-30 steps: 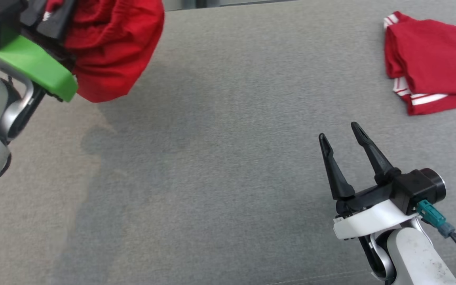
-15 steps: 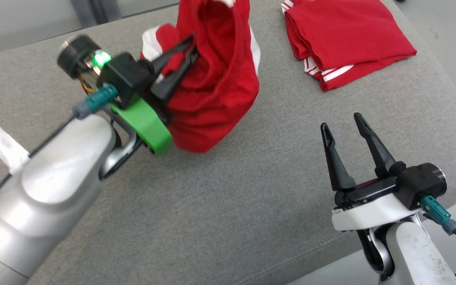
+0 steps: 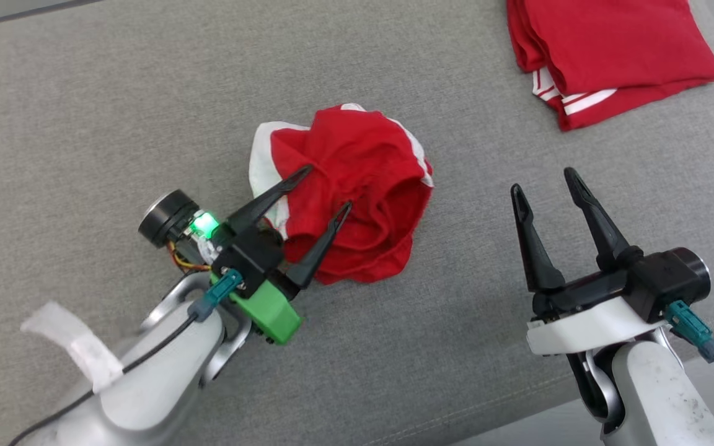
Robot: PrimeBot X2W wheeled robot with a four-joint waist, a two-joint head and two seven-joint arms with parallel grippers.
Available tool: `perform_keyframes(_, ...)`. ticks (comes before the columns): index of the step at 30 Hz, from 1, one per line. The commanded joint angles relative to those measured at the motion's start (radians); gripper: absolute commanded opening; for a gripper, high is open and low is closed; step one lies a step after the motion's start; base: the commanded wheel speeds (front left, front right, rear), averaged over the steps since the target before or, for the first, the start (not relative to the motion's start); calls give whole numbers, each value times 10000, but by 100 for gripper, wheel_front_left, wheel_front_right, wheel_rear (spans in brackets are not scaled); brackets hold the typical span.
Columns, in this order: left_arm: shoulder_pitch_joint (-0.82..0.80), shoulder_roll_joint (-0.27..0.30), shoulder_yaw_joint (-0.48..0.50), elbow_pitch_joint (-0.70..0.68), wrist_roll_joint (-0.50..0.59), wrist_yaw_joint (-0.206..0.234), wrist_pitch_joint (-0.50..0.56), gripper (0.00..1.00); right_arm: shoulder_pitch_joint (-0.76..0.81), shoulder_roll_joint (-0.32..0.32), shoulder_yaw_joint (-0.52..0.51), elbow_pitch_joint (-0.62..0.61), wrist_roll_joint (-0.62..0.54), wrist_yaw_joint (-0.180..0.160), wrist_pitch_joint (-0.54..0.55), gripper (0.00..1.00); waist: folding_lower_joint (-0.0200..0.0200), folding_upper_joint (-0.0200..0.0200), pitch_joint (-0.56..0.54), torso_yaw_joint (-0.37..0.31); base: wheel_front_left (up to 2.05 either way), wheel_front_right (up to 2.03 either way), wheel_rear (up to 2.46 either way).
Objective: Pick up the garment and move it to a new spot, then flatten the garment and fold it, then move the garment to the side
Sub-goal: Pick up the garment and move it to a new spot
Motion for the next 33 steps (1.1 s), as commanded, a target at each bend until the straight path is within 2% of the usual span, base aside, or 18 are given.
perform_keyframes(1, 573, -31, 367, -330, 179, 264, -26, 100, 200, -70, 37, 55, 10, -12, 2, 100, 0, -1, -583, 578, 0, 0, 0)
perform_keyframes(6, 2672, -242, 2145, -1630, 390, 1125, -25, 100, 635, -115, 102, 226, 65, -12, 4, 100, 0, -1, -1468, 1295, 0, 0, 0)
perform_keyframes(10, 4230, -703, 3549, -2532, 565, 1604, -26, 100, 1027, -104, 7, 393, 25, -14, 4, 100, 0, -1, -2107, 1800, 0, 0, 0)
perform_keyframes(17, 6765, -1902, 5840, -3544, 1149, 2007, -26, 100, 1840, 20, -182, 570, -59, -12, 4, 100, 0, -1, -3113, 2250, 0, 0, 0)
perform_keyframes(25, 8558, -2899, 7028, -4167, 2118, 1622, -25, 100, 2859, 190, -465, 479, -100, -12, 4, 100, 0, -1, -3986, 2388, 0, 0, 0)
perform_keyframes(33, 9223, -3245, 7601, -4409, 2445, 1195, -15, 100, 3210, 208, -512, 415, -117, -12, 4, 100, 0, -1, -4215, 2438, 0, 0, 0)
